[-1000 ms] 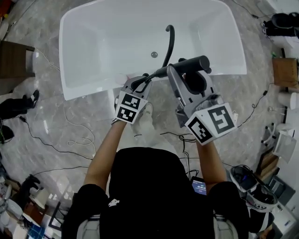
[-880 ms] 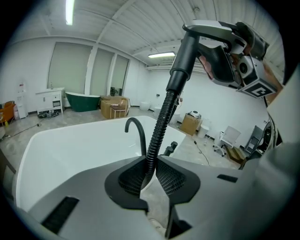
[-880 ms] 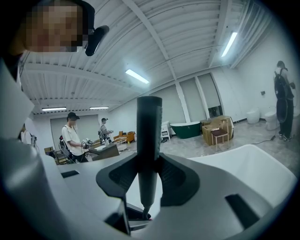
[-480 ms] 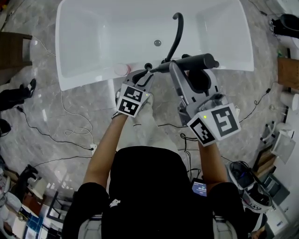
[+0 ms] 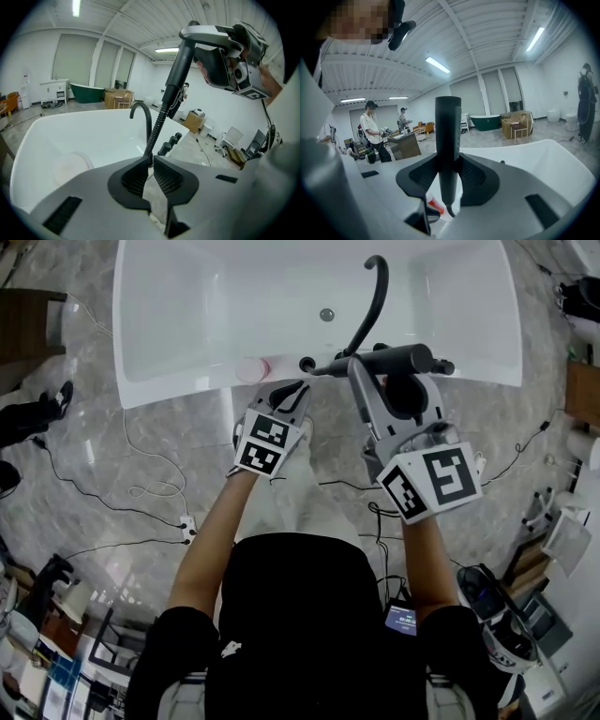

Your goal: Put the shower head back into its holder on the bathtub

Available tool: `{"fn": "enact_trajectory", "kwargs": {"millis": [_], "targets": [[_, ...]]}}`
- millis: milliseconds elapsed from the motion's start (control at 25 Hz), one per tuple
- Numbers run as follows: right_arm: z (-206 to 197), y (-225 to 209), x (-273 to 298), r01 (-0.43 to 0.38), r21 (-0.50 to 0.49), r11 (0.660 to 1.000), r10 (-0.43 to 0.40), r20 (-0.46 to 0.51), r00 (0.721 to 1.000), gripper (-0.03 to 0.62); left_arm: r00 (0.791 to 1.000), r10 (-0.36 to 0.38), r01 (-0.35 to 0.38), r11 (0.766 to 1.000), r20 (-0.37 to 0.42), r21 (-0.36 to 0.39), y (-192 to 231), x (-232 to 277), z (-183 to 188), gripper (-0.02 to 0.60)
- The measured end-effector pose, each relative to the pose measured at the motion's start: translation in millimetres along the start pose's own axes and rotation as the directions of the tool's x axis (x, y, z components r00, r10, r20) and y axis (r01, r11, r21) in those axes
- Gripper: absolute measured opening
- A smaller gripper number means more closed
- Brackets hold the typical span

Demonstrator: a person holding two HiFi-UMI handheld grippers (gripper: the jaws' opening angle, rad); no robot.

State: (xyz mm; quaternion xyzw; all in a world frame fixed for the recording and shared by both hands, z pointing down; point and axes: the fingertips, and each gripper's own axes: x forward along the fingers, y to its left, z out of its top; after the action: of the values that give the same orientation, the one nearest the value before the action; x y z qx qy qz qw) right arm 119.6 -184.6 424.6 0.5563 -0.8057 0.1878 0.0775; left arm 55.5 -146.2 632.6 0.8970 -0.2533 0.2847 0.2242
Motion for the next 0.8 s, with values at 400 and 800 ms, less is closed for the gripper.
{"fn": "enact_trajectory", "kwargs": {"millis": [400, 800], "targets": [[-46, -10, 33, -0.006, -0.049, 0.999, 0.003, -0.049, 0.999, 0.14, 0.999, 0.018, -0.018, 1.0, 0.028, -0.018, 9, -4, -14, 0.014], [-108, -17, 66, -0.006, -0.087, 0.996, -0.005, -0.125, 0.992, 0.14, 0.999, 0.038, -0.037, 0.998, 0.025, -0.051, 24, -1, -37, 0.014]]}}
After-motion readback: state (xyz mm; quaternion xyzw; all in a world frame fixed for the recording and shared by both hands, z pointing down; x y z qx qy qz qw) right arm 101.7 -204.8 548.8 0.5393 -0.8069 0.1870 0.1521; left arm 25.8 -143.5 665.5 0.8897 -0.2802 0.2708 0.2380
